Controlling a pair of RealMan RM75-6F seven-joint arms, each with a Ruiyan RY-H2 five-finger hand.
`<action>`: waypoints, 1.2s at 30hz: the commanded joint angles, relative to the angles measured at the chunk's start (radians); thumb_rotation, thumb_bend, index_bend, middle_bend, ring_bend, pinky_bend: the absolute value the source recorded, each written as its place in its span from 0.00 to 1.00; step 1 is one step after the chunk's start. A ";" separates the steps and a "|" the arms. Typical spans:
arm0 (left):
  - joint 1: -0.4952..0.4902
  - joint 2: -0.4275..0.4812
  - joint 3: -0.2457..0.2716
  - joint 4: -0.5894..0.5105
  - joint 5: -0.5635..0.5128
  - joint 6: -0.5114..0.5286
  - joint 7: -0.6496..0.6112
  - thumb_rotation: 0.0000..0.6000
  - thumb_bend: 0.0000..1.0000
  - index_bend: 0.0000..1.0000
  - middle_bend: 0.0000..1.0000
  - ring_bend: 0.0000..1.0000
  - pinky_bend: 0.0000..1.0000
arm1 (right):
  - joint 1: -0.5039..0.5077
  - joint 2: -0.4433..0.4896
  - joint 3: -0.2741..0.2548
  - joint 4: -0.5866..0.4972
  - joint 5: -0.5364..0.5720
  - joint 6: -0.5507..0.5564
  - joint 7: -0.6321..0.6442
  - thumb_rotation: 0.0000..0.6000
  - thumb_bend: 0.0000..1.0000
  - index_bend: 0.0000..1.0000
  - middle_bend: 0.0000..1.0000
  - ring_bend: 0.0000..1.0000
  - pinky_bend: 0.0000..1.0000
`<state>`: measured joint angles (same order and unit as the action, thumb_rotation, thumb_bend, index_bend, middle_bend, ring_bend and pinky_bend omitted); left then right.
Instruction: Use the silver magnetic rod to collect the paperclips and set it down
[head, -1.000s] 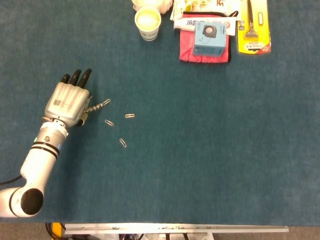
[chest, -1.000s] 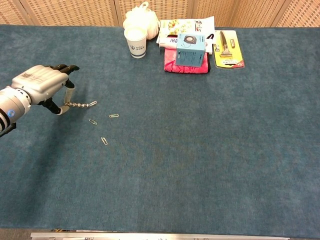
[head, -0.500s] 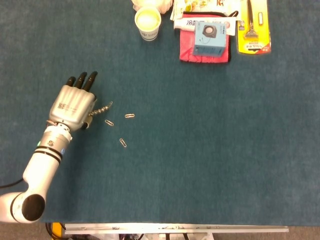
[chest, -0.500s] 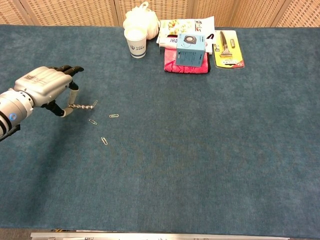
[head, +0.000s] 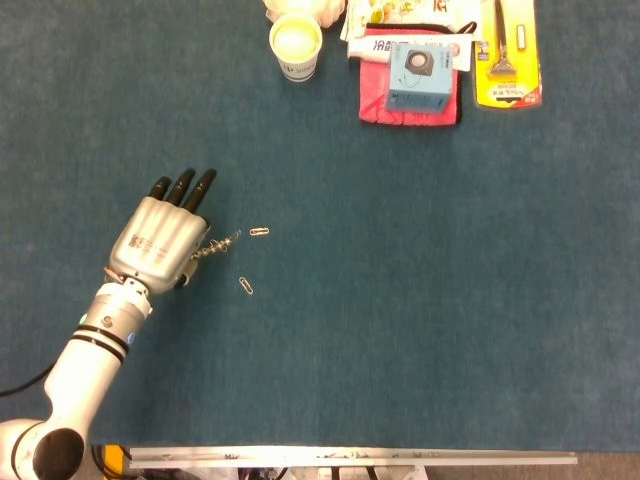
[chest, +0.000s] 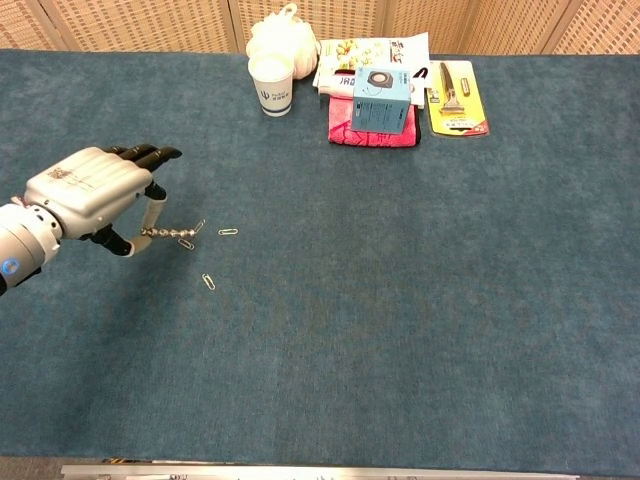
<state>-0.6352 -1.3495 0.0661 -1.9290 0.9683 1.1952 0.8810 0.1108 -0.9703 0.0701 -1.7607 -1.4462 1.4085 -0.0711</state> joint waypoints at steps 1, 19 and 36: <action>0.001 -0.003 0.001 0.004 -0.006 -0.001 0.002 1.00 0.32 0.58 0.00 0.00 0.14 | 0.000 0.000 0.000 -0.001 0.000 0.001 0.000 1.00 0.00 0.32 0.26 0.21 0.36; -0.004 -0.023 0.001 0.034 -0.025 -0.028 -0.005 1.00 0.32 0.58 0.00 0.00 0.14 | 0.000 0.001 0.003 -0.002 0.003 0.002 -0.002 1.00 0.00 0.32 0.26 0.21 0.36; -0.019 -0.035 -0.027 0.061 -0.043 -0.043 -0.028 1.00 0.32 0.58 0.00 0.00 0.14 | -0.002 0.005 0.006 -0.005 0.005 0.008 0.002 1.00 0.00 0.32 0.26 0.21 0.36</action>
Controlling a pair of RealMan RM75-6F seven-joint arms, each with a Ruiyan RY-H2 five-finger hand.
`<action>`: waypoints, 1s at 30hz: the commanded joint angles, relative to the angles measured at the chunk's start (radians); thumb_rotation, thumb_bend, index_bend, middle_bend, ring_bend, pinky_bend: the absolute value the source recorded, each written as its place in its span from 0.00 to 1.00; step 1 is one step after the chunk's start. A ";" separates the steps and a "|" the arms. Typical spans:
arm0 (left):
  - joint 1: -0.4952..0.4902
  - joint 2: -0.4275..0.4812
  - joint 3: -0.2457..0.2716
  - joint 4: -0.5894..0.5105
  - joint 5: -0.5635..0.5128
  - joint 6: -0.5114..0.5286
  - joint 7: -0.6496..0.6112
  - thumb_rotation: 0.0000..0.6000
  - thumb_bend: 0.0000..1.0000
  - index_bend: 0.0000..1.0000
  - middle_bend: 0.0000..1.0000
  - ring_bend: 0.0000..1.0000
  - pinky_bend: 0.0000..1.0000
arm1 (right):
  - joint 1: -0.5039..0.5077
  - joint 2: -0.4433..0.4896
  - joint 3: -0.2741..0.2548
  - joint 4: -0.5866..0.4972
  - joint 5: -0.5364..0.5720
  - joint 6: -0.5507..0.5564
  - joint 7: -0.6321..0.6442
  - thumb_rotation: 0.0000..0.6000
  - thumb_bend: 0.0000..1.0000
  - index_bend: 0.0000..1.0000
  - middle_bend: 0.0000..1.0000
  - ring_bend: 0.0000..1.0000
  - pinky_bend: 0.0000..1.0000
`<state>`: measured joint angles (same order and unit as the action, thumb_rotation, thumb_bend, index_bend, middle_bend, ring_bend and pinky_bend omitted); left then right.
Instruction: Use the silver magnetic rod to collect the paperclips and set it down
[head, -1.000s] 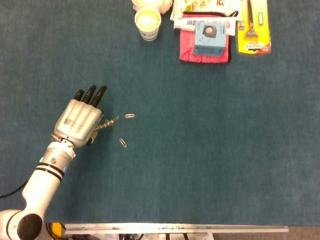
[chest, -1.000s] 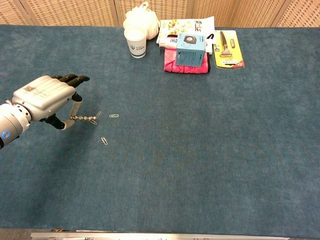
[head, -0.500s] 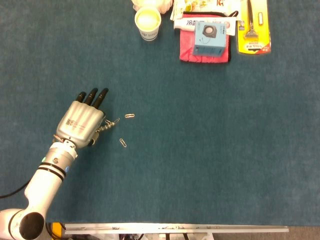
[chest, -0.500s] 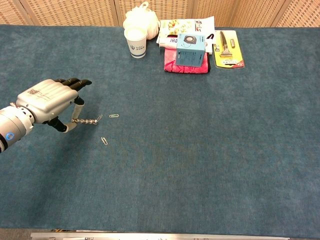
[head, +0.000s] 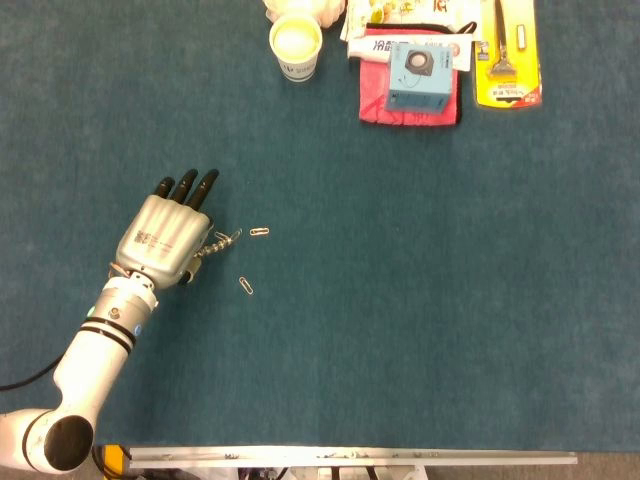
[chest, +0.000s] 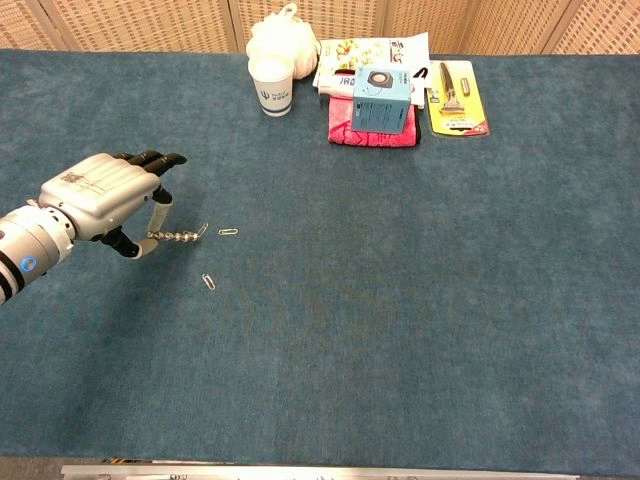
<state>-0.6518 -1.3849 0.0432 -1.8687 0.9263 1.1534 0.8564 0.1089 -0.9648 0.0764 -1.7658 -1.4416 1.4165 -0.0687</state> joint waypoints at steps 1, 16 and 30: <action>-0.004 0.000 -0.007 0.001 -0.001 -0.002 -0.005 1.00 0.32 0.58 0.00 0.00 0.14 | 0.000 0.000 0.000 0.000 0.000 0.001 0.000 1.00 0.00 0.32 0.26 0.21 0.36; -0.034 -0.031 -0.024 0.029 -0.036 -0.029 -0.002 1.00 0.32 0.59 0.00 0.00 0.14 | -0.005 0.006 0.001 -0.004 -0.004 0.010 0.004 1.00 0.00 0.32 0.26 0.21 0.36; -0.058 -0.057 -0.028 0.032 -0.036 -0.035 0.005 1.00 0.32 0.59 0.00 0.00 0.14 | -0.006 0.009 0.003 -0.005 -0.005 0.012 0.010 1.00 0.00 0.32 0.26 0.21 0.36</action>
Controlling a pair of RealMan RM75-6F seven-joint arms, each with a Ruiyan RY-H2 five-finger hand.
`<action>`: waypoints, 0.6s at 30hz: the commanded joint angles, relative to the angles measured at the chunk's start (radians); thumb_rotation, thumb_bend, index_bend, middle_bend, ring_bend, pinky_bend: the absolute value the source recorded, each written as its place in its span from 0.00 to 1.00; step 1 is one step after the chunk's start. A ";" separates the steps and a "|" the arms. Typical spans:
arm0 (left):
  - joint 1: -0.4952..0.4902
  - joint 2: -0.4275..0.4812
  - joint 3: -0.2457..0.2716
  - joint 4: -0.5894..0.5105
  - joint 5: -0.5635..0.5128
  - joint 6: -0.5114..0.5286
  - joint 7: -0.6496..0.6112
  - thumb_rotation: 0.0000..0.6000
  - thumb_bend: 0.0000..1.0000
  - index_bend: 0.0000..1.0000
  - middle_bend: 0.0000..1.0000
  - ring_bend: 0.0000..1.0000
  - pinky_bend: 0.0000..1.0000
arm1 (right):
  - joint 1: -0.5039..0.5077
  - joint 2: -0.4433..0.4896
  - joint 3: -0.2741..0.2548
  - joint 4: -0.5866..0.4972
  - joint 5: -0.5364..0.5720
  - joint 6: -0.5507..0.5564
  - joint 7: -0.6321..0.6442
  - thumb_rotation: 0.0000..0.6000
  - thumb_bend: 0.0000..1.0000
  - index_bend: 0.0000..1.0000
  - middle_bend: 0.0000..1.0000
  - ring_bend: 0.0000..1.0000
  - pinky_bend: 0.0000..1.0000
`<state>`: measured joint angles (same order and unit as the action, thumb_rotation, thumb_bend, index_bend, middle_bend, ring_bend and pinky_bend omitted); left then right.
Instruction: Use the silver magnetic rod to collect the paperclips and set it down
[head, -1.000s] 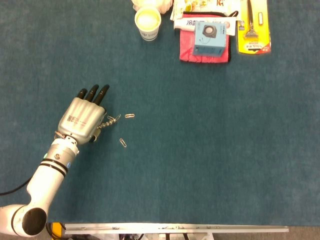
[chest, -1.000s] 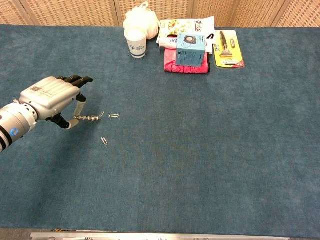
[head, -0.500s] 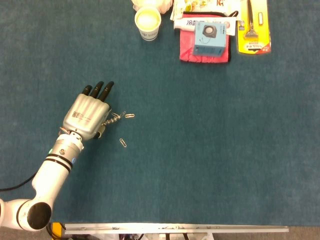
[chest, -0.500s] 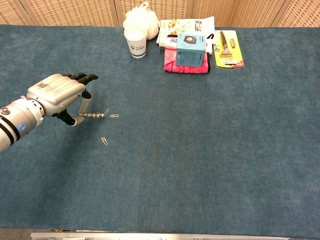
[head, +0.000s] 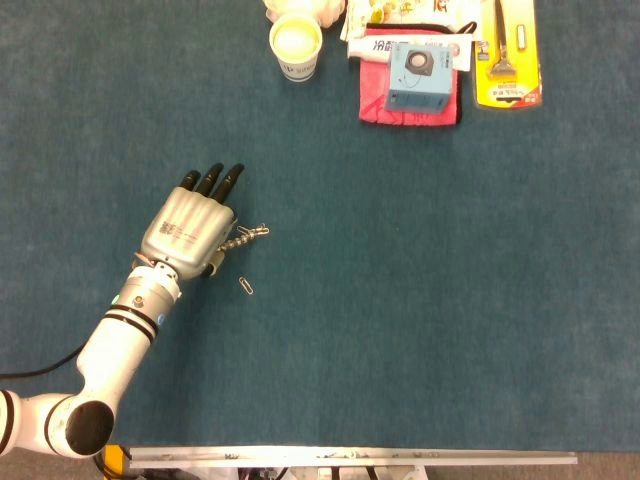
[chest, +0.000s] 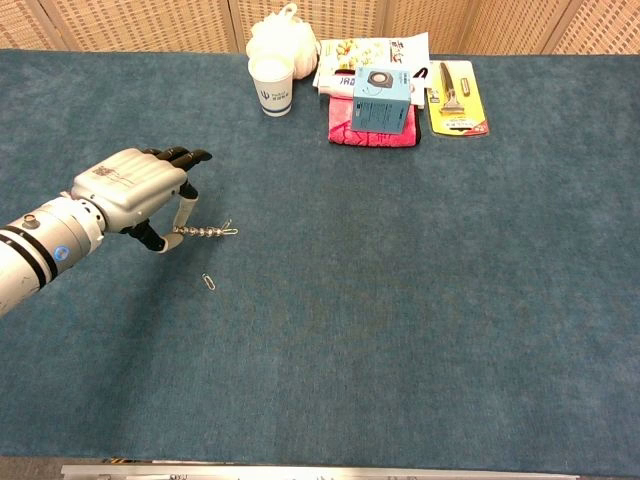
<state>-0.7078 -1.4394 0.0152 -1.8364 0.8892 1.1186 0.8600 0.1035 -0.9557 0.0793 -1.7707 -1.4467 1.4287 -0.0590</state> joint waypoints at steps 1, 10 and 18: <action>-0.003 -0.004 0.000 0.000 0.001 -0.001 0.001 1.00 0.32 0.59 0.00 0.00 0.14 | 0.000 0.000 0.000 0.000 0.000 0.000 0.000 1.00 0.00 0.32 0.26 0.21 0.36; -0.011 -0.014 0.002 0.004 -0.008 0.003 0.005 1.00 0.32 0.59 0.00 0.00 0.14 | -0.001 0.001 0.000 -0.001 -0.002 0.002 0.002 1.00 0.00 0.32 0.26 0.21 0.36; -0.021 -0.022 0.000 0.014 -0.015 -0.001 0.008 1.00 0.32 0.59 0.00 0.00 0.14 | -0.001 0.002 0.001 -0.002 -0.001 0.004 0.002 1.00 0.00 0.32 0.26 0.21 0.36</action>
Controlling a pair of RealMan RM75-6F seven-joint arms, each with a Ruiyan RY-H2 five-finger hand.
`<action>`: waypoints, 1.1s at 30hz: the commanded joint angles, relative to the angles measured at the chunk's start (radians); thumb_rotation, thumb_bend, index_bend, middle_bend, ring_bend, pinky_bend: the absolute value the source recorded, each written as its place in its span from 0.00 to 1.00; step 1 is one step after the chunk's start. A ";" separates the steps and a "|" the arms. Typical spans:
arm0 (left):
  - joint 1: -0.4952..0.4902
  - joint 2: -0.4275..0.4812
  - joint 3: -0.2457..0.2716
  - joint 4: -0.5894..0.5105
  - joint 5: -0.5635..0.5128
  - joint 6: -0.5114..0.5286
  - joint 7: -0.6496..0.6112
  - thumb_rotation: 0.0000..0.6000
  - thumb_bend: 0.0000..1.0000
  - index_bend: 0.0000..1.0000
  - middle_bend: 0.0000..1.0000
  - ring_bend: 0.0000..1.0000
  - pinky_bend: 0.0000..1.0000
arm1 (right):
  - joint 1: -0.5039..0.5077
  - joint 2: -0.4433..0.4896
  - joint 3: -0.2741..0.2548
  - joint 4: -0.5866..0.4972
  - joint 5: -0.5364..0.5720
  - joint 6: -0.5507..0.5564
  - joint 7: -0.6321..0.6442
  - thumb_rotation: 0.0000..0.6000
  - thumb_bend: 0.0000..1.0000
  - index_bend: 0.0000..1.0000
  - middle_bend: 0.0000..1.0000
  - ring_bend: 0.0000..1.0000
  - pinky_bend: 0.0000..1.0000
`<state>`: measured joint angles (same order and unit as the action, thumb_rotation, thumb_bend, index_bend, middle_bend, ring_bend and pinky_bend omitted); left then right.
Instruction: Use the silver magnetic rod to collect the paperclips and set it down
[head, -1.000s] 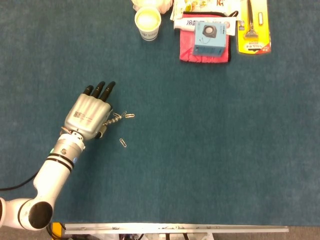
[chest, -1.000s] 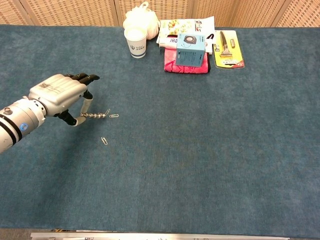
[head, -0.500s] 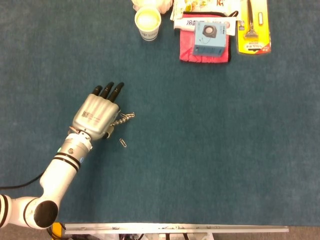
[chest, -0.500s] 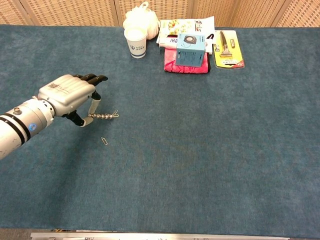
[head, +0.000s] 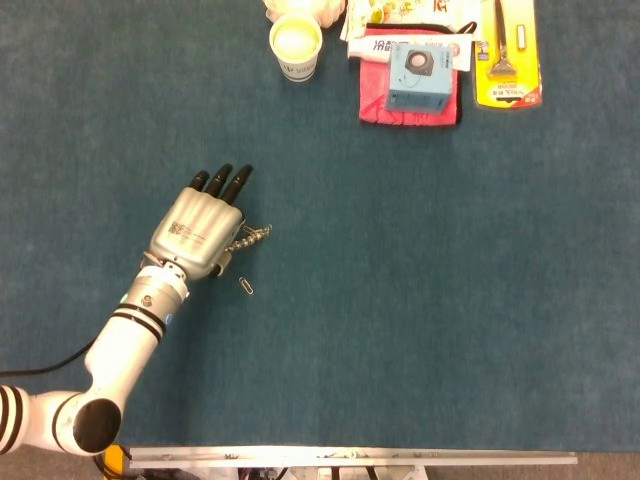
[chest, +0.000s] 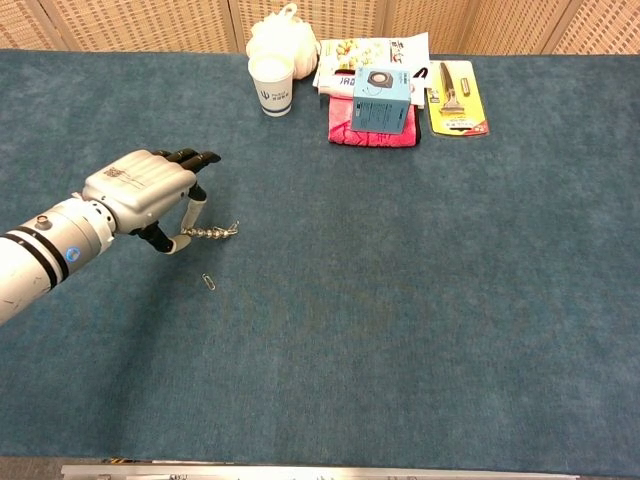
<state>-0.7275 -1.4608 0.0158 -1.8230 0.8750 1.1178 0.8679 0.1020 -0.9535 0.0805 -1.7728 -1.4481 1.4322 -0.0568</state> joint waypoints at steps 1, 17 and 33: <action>-0.003 -0.002 -0.001 0.003 -0.001 -0.001 0.001 1.00 0.32 0.59 0.00 0.00 0.14 | 0.000 0.000 0.000 0.000 0.001 0.000 0.000 1.00 0.00 0.32 0.26 0.21 0.36; 0.016 0.038 0.021 -0.055 0.038 0.064 0.009 1.00 0.32 0.59 0.00 0.00 0.14 | -0.001 0.003 0.001 -0.002 0.000 0.002 0.005 1.00 0.00 0.32 0.26 0.21 0.36; 0.190 0.210 0.111 -0.145 0.146 0.225 -0.116 1.00 0.32 0.59 0.00 0.00 0.14 | 0.000 -0.001 -0.004 -0.005 -0.009 -0.001 -0.006 1.00 0.00 0.32 0.26 0.21 0.36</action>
<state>-0.5552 -1.2626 0.1147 -1.9767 1.0127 1.3348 0.7743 0.1016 -0.9545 0.0765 -1.7777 -1.4569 1.4312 -0.0627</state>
